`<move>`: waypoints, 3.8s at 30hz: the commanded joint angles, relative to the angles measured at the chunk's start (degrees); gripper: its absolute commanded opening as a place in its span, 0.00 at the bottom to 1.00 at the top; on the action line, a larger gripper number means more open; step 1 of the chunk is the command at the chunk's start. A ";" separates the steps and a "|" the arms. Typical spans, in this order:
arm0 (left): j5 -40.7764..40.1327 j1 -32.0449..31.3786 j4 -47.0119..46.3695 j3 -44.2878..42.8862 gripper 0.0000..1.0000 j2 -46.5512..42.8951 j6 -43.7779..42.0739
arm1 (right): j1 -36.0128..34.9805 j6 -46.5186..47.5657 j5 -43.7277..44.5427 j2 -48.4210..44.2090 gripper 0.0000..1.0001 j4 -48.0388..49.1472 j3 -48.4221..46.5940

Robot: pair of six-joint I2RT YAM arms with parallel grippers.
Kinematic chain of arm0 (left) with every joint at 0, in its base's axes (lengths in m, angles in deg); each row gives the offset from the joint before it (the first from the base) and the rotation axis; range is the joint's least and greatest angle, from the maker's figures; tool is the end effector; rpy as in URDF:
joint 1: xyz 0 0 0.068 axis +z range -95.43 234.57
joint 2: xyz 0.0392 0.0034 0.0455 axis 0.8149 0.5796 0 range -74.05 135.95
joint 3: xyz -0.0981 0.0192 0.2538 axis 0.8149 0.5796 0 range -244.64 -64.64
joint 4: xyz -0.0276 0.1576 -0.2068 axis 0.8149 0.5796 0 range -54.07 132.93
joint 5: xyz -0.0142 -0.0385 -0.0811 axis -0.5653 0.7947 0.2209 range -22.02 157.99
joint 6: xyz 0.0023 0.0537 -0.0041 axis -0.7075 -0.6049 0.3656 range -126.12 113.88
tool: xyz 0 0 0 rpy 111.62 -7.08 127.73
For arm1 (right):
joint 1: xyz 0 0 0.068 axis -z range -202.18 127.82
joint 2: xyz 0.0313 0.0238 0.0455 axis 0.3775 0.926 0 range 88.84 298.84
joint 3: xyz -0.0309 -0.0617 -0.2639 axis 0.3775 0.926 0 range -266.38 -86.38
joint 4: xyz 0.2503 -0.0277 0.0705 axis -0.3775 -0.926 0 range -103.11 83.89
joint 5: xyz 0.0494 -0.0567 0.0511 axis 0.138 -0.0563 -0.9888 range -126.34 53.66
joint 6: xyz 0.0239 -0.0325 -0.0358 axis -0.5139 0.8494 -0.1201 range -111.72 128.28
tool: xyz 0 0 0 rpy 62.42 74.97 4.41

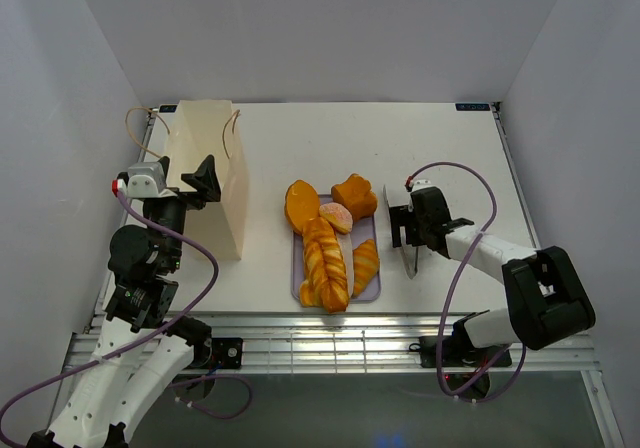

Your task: Place the fake bread into the paper bag

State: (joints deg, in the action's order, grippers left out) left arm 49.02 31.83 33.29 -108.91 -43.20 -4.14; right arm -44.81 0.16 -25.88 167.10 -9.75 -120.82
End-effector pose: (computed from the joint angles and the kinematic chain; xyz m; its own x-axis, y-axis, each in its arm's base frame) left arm 0.1163 -0.0362 0.3939 0.2523 -0.1412 -0.9573 0.0865 0.9886 -0.1231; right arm 0.2409 0.0935 0.1653 -0.7107 -0.1457 -0.6882 -0.1664 0.9854 -0.0368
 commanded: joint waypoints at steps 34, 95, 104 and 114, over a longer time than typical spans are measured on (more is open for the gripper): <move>1.21 -1.52 -0.71 0.50 0.98 0.44 0.22 | -0.66 -8.76 1.67 5.33 0.88 1.18 -3.18; 0.85 -2.66 -0.88 1.03 0.98 -1.50 0.04 | -0.57 -4.27 -4.57 -11.37 0.70 -21.05 -14.08; 0.86 -2.75 -0.79 1.03 0.98 -1.41 0.04 | -0.57 -2.43 -2.46 -11.29 0.70 -26.94 -18.29; 1.12 -2.75 -0.97 1.12 0.98 -1.06 0.04 | -0.57 -1.28 -4.39 -9.27 0.73 -29.41 -19.18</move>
State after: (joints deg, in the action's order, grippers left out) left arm 49.55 29.32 32.86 -108.21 -44.53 -3.94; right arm -45.18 -2.26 -29.05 157.18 -38.17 -137.71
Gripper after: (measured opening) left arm 0.979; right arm 0.724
